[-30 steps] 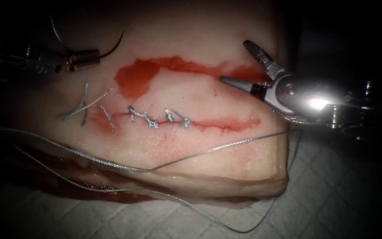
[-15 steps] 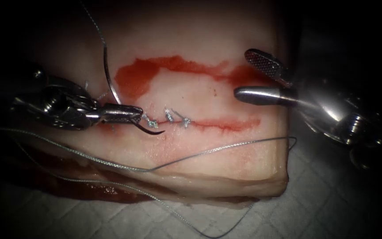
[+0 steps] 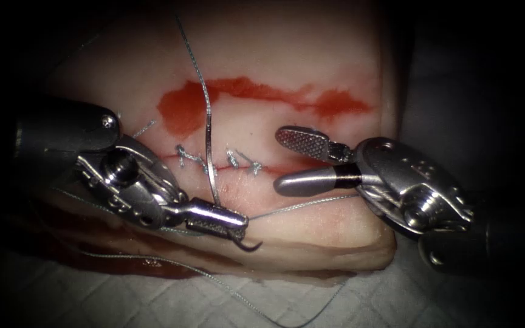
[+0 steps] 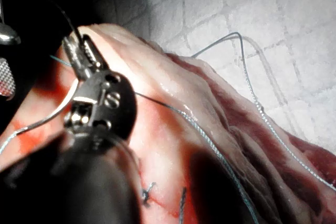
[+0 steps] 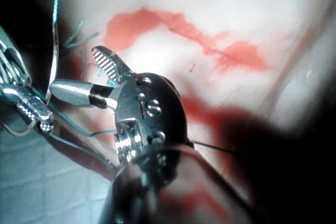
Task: Wound Closure
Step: Transfer the needle to the right tool
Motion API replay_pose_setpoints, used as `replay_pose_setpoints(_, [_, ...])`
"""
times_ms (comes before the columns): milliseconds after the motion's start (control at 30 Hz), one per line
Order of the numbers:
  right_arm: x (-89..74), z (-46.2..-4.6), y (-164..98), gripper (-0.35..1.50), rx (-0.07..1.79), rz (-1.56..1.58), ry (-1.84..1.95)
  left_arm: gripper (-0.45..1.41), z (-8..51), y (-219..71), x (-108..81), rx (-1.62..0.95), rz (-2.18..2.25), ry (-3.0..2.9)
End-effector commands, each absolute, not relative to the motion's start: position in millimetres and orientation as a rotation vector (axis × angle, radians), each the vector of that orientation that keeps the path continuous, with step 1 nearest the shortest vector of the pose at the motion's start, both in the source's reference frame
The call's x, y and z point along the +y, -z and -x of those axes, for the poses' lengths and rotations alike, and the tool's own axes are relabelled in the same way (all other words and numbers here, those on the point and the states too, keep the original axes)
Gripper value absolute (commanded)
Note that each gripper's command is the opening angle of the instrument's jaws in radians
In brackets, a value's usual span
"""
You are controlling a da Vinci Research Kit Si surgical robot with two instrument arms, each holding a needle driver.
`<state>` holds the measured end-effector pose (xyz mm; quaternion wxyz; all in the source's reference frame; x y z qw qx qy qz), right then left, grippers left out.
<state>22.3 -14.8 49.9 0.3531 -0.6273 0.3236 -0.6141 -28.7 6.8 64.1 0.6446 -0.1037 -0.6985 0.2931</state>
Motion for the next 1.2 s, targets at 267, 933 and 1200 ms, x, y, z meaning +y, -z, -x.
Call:
replay_pose_setpoints(267, [-14.4, -25.3, -51.3, 1.0, 0.879, 1.561, 1.523, -0.45, 30.4, -63.8, 6.0, -1.599, 0.212, -0.634])
replay_pose_setpoints(933, [-13.8, -27.6, -52.3, 0.92, 1.103, 1.516, 1.373, -0.45, 31.0, -64.1, 5.2, -1.598, 0.22, -0.691])
replay_pose_setpoints(1200, [-12.8, -28.4, -53.2, 0.63, 1.11, 1.502, 1.319, -0.45, 31.1, -64.0, 5.1, -1.599, 0.22, -0.693])
